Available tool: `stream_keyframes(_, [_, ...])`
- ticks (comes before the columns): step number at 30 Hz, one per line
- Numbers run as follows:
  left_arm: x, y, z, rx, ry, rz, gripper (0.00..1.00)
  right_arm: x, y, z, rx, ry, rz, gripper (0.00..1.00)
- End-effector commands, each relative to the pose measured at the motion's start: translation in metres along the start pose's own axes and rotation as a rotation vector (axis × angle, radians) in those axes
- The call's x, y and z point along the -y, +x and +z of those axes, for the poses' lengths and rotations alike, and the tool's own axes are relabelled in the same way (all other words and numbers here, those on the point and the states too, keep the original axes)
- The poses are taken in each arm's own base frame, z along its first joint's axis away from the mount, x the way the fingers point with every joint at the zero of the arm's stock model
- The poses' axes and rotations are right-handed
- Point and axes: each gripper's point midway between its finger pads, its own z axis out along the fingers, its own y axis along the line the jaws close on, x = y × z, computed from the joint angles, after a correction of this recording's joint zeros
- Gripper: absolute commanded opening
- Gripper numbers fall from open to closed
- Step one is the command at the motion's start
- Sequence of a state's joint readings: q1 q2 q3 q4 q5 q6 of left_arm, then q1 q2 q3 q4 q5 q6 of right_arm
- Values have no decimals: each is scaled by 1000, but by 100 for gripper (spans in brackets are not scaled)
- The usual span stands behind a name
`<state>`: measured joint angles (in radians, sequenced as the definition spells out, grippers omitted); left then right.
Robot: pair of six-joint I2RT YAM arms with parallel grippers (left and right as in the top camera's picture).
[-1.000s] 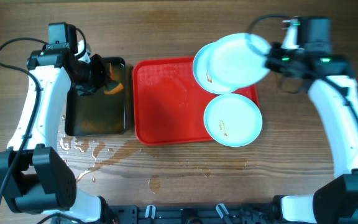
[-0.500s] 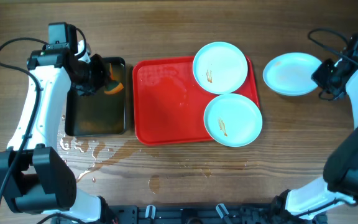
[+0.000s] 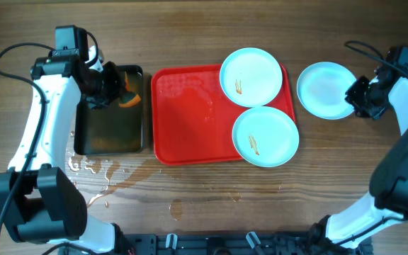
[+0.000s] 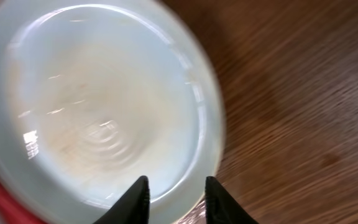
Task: Clean dirty plates on tray and stack at the side
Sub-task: 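Move right gripper to the lower plate and pinch its rim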
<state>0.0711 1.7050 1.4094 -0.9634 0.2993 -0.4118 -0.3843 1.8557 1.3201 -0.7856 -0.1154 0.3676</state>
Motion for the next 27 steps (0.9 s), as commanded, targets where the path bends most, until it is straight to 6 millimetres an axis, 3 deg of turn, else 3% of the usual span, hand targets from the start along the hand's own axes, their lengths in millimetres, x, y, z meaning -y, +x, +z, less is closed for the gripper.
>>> stream_keyframes(1, [6,-5,-10,35,12,29,4,-61,16,-50,37,-213,-142,35])
stream_keyframes(4, [6,-5,-10,35,12,29,4,-99,42,-64,25,-258,-258,36])
stream_keyframes(7, [6,-5,-10,35,12,28,4,-129,83,-58,-47,-259,-413,38])
stream_keyframes(9, [6,-5,-10,35,12,28,4,-132,115,-50,-128,-208,-479,39])
stream_keyframes(13, [6,-5,-10,34,12,28,4,-93,156,-40,-263,69,-521,40])
stream_keyframes(20, [6,-6,-10,38,14,29,4,-39,174,-21,-305,284,-452,41])
stream_keyframes(27, [6,-6,-10,38,14,29,4,-37,177,5,-262,252,-454,35])
